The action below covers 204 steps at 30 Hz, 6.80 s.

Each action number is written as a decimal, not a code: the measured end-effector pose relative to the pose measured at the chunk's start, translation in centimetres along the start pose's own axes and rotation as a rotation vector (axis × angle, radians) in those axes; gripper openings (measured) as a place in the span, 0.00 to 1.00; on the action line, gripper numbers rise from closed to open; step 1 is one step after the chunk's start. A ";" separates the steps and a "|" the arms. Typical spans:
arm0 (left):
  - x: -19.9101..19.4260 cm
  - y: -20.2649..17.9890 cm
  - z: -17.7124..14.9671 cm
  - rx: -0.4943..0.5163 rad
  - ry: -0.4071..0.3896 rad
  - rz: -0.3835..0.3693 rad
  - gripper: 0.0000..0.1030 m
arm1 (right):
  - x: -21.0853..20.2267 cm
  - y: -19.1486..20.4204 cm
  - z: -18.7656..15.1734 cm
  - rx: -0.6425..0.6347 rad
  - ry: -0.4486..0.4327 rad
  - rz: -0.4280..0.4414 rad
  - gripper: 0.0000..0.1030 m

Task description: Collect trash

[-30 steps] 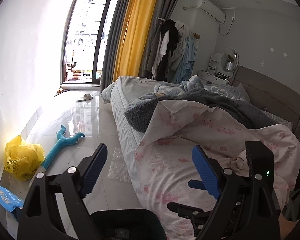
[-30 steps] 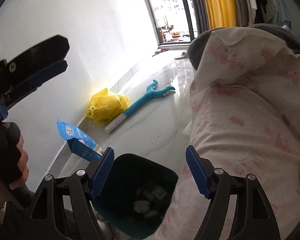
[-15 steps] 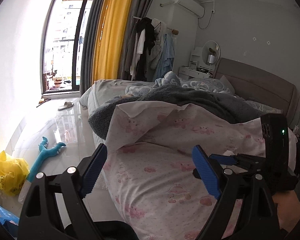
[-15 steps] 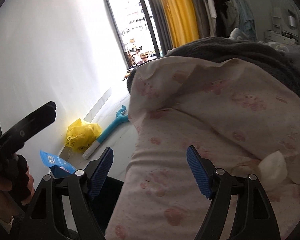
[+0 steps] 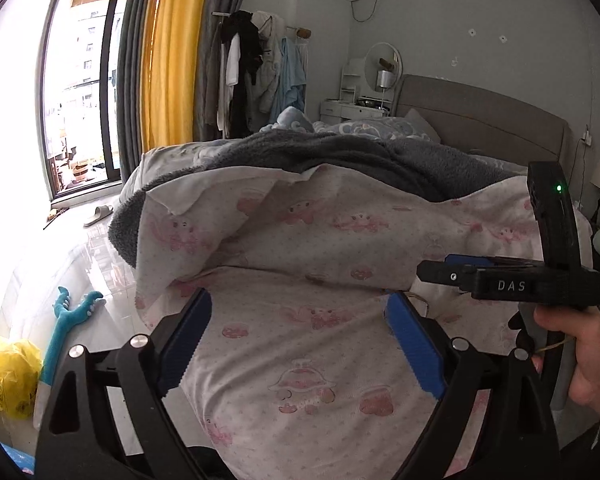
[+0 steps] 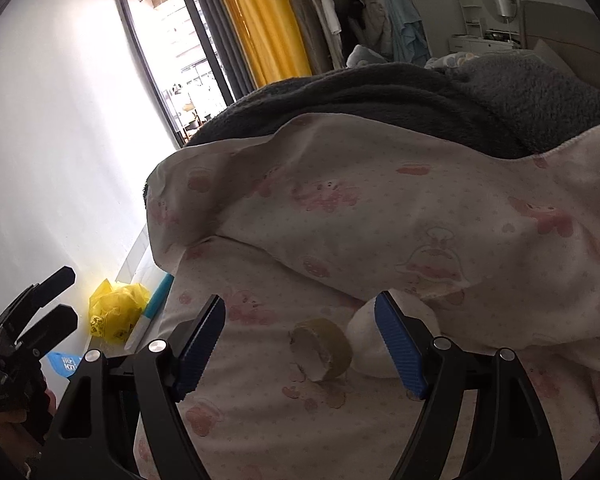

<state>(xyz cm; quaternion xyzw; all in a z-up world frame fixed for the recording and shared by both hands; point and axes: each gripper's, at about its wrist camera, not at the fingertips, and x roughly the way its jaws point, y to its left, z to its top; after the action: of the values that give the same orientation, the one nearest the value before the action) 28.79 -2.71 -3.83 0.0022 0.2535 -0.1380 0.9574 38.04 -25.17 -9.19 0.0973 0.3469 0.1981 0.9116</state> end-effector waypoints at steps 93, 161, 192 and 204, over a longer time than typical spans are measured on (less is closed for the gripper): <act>2.1 -1.1 -5.8 -0.102 0.254 0.052 0.53 | -9.9 -1.4 -6.1 -0.146 0.067 -0.096 0.43; -18.2 18.1 -17.3 -0.270 0.189 0.359 0.92 | 13.0 30.1 -20.3 -0.401 0.473 0.086 0.45; -24.9 1.5 -8.7 -0.048 -0.137 0.293 0.97 | -14.3 21.3 -12.3 -0.385 -0.043 0.011 0.97; -23.5 -2.5 -9.9 -0.052 -0.139 0.328 0.97 | -27.0 11.5 -13.8 -0.276 -0.238 -0.201 0.97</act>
<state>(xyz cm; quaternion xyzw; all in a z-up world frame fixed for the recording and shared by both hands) 3.71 1.83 -0.84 0.0093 0.1865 0.0265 0.9821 7.04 -25.79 0.24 -0.0412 0.2143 0.1388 0.9660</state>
